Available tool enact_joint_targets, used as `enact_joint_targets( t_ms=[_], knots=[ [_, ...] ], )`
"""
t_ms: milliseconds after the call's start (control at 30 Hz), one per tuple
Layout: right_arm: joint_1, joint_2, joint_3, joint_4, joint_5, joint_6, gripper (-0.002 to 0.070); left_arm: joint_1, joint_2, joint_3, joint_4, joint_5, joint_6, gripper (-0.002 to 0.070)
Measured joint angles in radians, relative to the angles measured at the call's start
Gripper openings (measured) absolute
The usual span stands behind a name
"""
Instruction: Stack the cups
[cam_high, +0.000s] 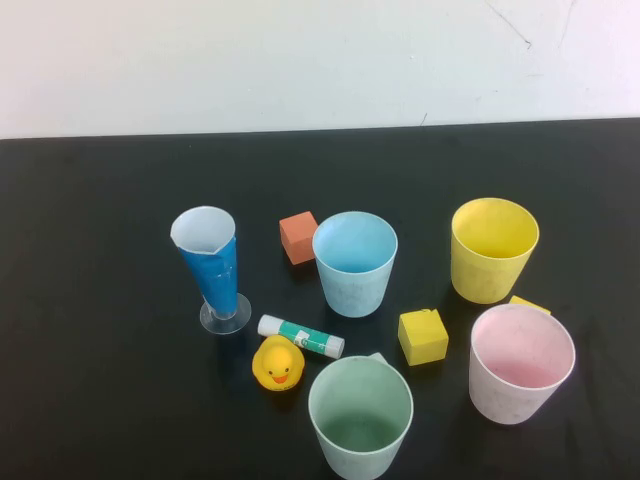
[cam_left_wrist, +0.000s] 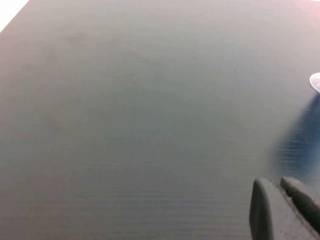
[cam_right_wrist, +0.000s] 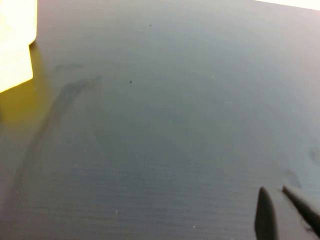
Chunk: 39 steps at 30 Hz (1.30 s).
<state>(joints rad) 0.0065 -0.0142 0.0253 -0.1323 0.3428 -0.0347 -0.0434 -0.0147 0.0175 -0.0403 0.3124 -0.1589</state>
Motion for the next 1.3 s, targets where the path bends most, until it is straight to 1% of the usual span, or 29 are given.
enact_joint_targets(
  t_ms=[667,900,1300],
  knots=[
    [0.000,0.000,0.000,-0.002,0.000,0.000,-0.0003,0.000,0.000,0.000,0.000,0.000,0.002,-0.0001],
    [0.000,0.000,0.000,-0.125,0.002,-0.020,-0.0003,0.000,0.000,0.000,0.000,0.000,0.002,-0.0001],
    [0.000,0.000,0.002,-0.133,-0.035,0.004,-0.0003,0.000,0.000,0.000,0.000,0.000,0.002,-0.0002]
  ],
)
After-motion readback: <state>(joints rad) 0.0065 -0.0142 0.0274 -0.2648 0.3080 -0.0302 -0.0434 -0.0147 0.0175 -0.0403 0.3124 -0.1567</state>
